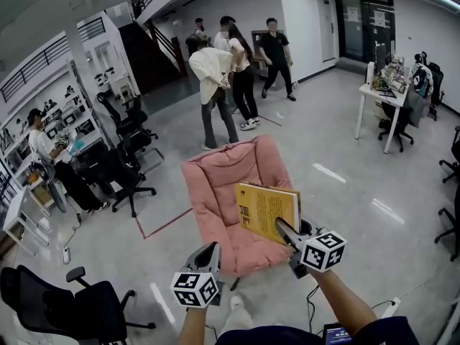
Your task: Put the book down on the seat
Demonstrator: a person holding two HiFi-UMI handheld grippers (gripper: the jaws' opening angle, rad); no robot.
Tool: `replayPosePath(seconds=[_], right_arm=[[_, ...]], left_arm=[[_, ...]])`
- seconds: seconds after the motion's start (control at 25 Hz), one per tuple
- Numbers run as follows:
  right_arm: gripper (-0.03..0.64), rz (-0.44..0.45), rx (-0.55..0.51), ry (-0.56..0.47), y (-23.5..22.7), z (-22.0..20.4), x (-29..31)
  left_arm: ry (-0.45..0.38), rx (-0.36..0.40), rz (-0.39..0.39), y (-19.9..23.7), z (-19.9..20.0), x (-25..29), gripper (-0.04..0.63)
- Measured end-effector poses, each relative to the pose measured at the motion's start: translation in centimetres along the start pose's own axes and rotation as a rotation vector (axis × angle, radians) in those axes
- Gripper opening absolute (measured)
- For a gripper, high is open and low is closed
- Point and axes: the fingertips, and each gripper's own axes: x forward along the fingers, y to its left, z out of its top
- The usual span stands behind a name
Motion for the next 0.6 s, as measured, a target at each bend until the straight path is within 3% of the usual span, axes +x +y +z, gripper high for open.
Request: replayPosePath(seconds=[0.6], right_arm=[[0.152, -0.018, -0.001, 0.009, -1.5, -0.2, 5.2]], left_arm=[[-0.005, -0.03, -0.019, 4.4, 0.8, 3.9, 0.006]])
